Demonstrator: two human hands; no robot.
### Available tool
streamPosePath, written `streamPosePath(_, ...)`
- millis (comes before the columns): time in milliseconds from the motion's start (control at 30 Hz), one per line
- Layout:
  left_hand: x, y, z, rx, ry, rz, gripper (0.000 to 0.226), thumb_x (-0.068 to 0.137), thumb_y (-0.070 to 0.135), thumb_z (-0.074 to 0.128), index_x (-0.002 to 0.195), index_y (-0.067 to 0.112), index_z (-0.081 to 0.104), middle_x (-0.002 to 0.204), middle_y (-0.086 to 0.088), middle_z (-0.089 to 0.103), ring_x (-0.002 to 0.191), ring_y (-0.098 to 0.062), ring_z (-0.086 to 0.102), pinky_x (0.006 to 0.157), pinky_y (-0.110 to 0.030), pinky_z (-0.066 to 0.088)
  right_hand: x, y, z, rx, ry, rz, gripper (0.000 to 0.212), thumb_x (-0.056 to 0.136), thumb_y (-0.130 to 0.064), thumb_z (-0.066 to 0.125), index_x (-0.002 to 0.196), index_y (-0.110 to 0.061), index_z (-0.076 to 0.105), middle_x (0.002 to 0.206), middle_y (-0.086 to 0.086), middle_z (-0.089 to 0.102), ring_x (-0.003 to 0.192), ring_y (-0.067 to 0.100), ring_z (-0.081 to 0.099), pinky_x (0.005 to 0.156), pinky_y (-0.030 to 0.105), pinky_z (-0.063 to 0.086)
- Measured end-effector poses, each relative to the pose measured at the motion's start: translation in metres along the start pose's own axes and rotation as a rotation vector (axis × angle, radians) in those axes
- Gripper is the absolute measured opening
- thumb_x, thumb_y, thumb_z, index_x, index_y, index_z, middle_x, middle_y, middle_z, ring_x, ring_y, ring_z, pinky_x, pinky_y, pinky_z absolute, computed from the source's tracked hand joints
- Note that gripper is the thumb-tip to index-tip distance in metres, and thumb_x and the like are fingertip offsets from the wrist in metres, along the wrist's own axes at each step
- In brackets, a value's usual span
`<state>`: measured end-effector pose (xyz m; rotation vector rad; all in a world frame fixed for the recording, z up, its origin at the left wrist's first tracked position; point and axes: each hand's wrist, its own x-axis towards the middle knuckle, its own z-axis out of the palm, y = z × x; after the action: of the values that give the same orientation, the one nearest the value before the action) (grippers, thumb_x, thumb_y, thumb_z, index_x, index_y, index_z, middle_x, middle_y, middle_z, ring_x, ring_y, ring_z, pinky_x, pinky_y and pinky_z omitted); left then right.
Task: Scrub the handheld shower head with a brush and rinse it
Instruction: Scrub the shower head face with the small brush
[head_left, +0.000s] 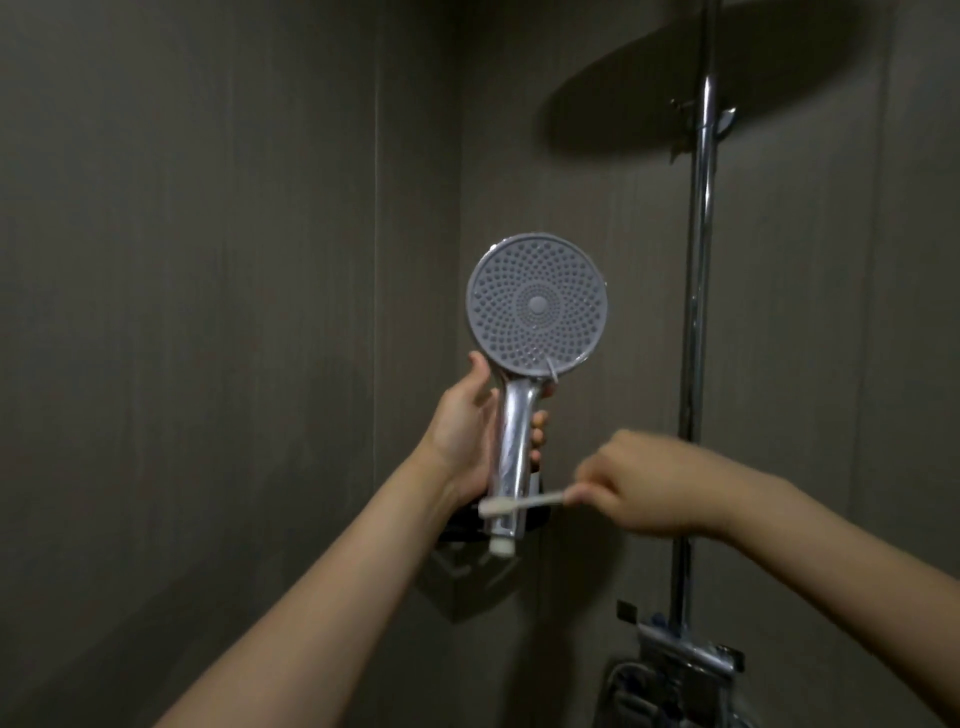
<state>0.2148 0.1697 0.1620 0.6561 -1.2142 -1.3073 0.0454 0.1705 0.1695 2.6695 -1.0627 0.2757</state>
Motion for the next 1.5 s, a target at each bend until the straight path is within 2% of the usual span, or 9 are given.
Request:
streamPosePath(167, -0.001, 0.003, 0.01, -0.002, 0.049, 0.029, 0.043, 0.098, 0.039, 0.028, 0.087, 0.008, 0.056, 0.056, 0.001, 0.051, 0.05, -0.009, 0.047, 0.049, -0.019, 0.042, -0.003, 0.007, 0.002, 0.004, 0.221, 0.105, 0.03, 0.096, -0.041, 0.035, 0.074, -0.03, 0.051, 0.063, -0.01, 0.046, 0.067, 0.015, 0.054, 0.059, 0.028, 0.038)
streamPosePath(300, -0.001, 0.006, 0.014, -0.021, 0.055, 0.04, 0.042, 0.098, 0.039, 0.027, 0.081, 0.011, 0.052, 0.052, 0.003, 0.048, 0.047, -0.008, 0.045, 0.045, -0.018, 0.038, -0.009, 0.002, 0.008, -0.07, 0.087, -0.019, 0.03, 0.096, -0.043, 0.034, 0.076, -0.031, 0.053, 0.058, -0.011, 0.041, 0.055, 0.007, 0.043, 0.053, 0.023, 0.033)
streamPosePath(400, -0.001, 0.005, 0.015, -0.044, 0.055, 0.05, 0.042, 0.098, 0.04, 0.027, 0.08, 0.01, 0.051, 0.053, 0.002, 0.048, 0.046, -0.008, 0.045, 0.045, -0.017, 0.038, -0.014, 0.009, 0.001, -0.094, 0.182, 0.062, 0.035, 0.096, -0.044, 0.033, 0.066, -0.031, 0.043, 0.057, -0.012, 0.038, 0.051, 0.002, 0.036, 0.048, 0.019, 0.027)
streamPosePath(533, 0.003, 0.005, 0.015, 0.006, 0.075, 0.079, 0.04, 0.097, 0.039, 0.027, 0.079, 0.011, 0.05, 0.051, 0.004, 0.047, 0.045, -0.007, 0.044, 0.043, -0.018, 0.037, -0.02, 0.007, 0.009, -0.164, 0.073, -0.002, 0.036, 0.096, -0.046, 0.031, 0.093, -0.025, 0.06, 0.057, -0.013, 0.035, 0.053, 0.003, 0.036, 0.06, 0.025, 0.036)
streamPosePath(767, 0.008, 0.004, 0.011, -0.047, 0.123, 0.106, 0.04, 0.098, 0.039, 0.027, 0.077, 0.011, 0.046, 0.047, 0.004, 0.045, 0.039, -0.007, 0.041, 0.039, -0.015, 0.034, -0.026, 0.009, 0.0, -0.199, 0.146, 0.05, 0.037, 0.096, -0.046, 0.028, 0.066, -0.028, 0.038, 0.057, -0.01, 0.037, 0.051, 0.004, 0.035, 0.052, 0.024, 0.036)
streamPosePath(900, 0.01, 0.005, 0.014, -0.005, 0.112, 0.127, 0.039, 0.098, 0.038, 0.026, 0.077, 0.012, 0.047, 0.047, 0.004, 0.045, 0.039, -0.007, 0.041, 0.04, -0.015, 0.034, -0.024, -0.002, 0.012, -0.152, 0.065, -0.011, 0.033, 0.096, -0.046, 0.031, 0.086, -0.029, 0.058, 0.06, -0.012, 0.038, 0.062, 0.012, 0.043, 0.06, 0.027, 0.038)
streamPosePath(1000, 0.011, 0.005, 0.013, 0.02, 0.107, 0.121, 0.037, 0.097, 0.035, 0.027, 0.077, 0.012, 0.047, 0.046, 0.004, 0.046, 0.038, -0.006, 0.041, 0.039, -0.015, 0.034, -0.023, -0.001, 0.01, -0.179, 0.11, 0.014, 0.033, 0.096, -0.048, 0.028, 0.072, -0.031, 0.043, 0.058, -0.012, 0.036, 0.057, 0.01, 0.042, 0.054, 0.024, 0.036)
streamPosePath(1367, 0.016, 0.009, -0.008, -0.058, 0.239, 0.12, 0.043, 0.099, 0.04, 0.027, 0.074, 0.012, 0.047, 0.045, 0.004, 0.045, 0.037, -0.007, 0.041, 0.04, -0.015, 0.033, -0.029, 0.013, 0.021, -0.254, 0.12, 0.05, 0.03, 0.096, -0.051, 0.021, 0.081, -0.03, 0.037, 0.059, -0.01, 0.036, 0.056, 0.01, 0.039, 0.055, 0.025, 0.035)
streamPosePath(1500, 0.019, 0.006, -0.01, -0.082, 0.265, 0.105, 0.041, 0.098, 0.04, 0.028, 0.073, 0.012, 0.046, 0.043, 0.004, 0.045, 0.035, -0.007, 0.041, 0.039, -0.013, 0.033, -0.017, 0.001, 0.035, -0.352, 0.391, -0.147, 0.039, 0.094, -0.052, 0.019, 0.077, -0.028, 0.045, 0.064, -0.002, 0.059, 0.058, 0.021, 0.059, 0.042, 0.023, 0.017)
